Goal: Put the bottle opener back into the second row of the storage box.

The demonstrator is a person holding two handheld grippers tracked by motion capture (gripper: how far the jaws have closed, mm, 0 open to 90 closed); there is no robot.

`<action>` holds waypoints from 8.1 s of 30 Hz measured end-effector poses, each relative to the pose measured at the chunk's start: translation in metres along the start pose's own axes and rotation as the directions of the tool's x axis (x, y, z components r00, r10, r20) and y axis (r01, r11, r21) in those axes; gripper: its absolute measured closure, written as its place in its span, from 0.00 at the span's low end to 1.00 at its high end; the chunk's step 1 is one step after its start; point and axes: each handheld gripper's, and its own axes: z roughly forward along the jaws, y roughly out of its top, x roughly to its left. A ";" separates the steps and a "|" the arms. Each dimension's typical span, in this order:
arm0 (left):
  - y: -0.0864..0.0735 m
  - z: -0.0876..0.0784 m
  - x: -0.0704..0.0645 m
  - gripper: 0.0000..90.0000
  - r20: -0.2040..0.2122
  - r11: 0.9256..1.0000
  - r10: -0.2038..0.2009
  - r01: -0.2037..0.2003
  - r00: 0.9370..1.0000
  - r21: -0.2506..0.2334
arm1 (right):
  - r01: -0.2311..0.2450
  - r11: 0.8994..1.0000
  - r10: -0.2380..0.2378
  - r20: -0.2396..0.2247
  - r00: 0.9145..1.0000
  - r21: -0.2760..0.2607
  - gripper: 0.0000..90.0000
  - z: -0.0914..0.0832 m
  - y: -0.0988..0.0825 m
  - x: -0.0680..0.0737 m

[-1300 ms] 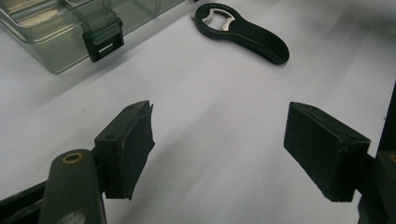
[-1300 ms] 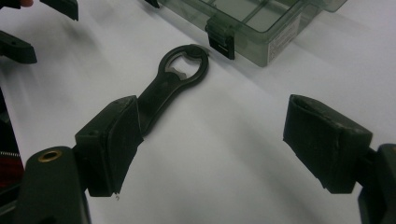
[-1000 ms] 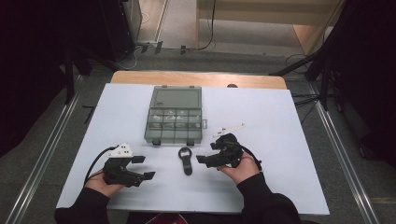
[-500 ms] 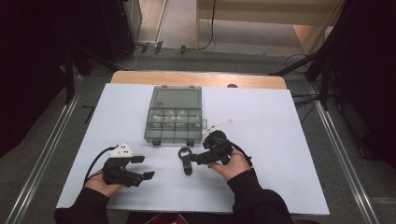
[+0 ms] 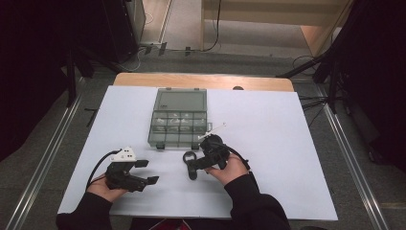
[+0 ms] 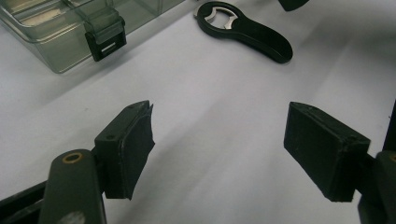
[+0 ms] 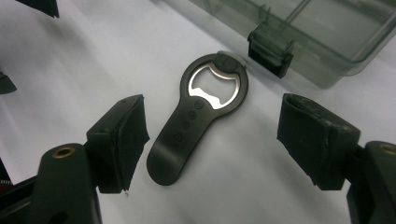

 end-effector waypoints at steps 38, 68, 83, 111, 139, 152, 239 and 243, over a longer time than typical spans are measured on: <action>0.001 0.000 -0.001 0.27 -0.006 1.000 0.013 -0.013 1.000 0.005 | -0.026 0.990 -0.010 0.252 0.968 0.139 0.46 0.032 0.006 0.039; 0.000 -0.001 -0.001 0.27 -0.009 1.000 0.010 -0.010 1.000 0.009 | 0.027 0.987 -0.044 0.100 0.994 0.160 0.74 0.015 0.008 0.013; 0.000 -0.001 -0.001 0.27 -0.004 1.000 0.013 -0.013 1.000 0.006 | 0.169 0.978 -0.165 -0.042 0.985 0.123 0.74 -0.004 0.006 0.005; 0.000 0.001 0.000 0.27 -0.002 1.000 0.007 -0.007 1.000 0.010 | 0.257 0.962 -0.241 -0.152 0.959 0.091 0.74 -0.023 0.028 -0.010; 0.000 0.002 0.000 0.27 0.004 1.000 0.004 -0.004 1.000 0.015 | 0.316 0.944 -0.299 -0.155 0.941 0.096 0.74 -0.020 0.078 -0.023; 0.000 0.002 0.000 0.27 0.008 1.000 0.011 -0.012 1.000 0.021 | 0.336 0.936 -0.319 -0.152 0.936 0.108 0.74 -0.006 0.097 -0.027; 0.003 0.007 0.002 0.27 -0.004 0.999 0.010 -0.010 1.000 0.041 | 0.196 0.979 -0.201 -0.131 0.971 -0.053 0.33 -0.049 -0.034 -0.058; 0.003 0.007 0.002 0.27 -0.005 0.999 0.016 -0.016 1.000 0.046 | 0.192 0.979 -0.198 -0.124 0.972 -0.063 0.33 -0.051 -0.039 -0.059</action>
